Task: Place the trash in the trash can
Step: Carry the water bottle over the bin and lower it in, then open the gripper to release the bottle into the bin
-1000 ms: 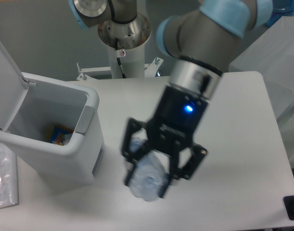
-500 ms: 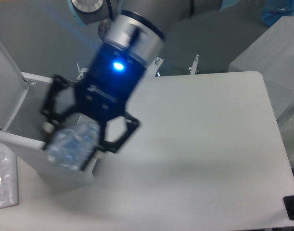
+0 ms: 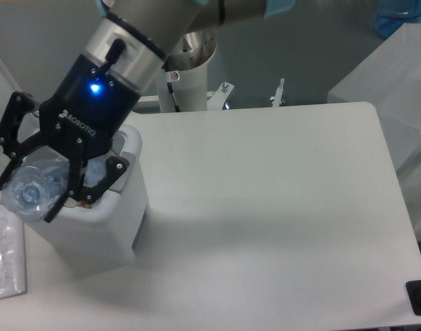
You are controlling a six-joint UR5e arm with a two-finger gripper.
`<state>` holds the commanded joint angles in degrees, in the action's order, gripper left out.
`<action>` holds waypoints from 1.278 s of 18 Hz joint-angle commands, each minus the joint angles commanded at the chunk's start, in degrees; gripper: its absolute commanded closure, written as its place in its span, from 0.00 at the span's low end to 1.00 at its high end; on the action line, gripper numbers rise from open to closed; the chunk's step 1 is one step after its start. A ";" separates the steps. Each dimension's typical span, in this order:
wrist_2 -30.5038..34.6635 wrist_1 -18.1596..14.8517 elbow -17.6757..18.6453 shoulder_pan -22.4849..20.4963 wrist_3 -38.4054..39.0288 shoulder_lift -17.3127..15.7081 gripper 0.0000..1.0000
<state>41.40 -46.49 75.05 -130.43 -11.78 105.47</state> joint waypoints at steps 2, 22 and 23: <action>0.09 0.00 1.23 0.00 0.00 -0.17 0.49; 0.62 0.00 10.73 -6.75 -6.41 -4.57 0.00; 0.62 0.00 10.73 -8.59 -7.11 -4.48 0.00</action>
<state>42.01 -46.49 85.78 -139.02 -18.89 100.99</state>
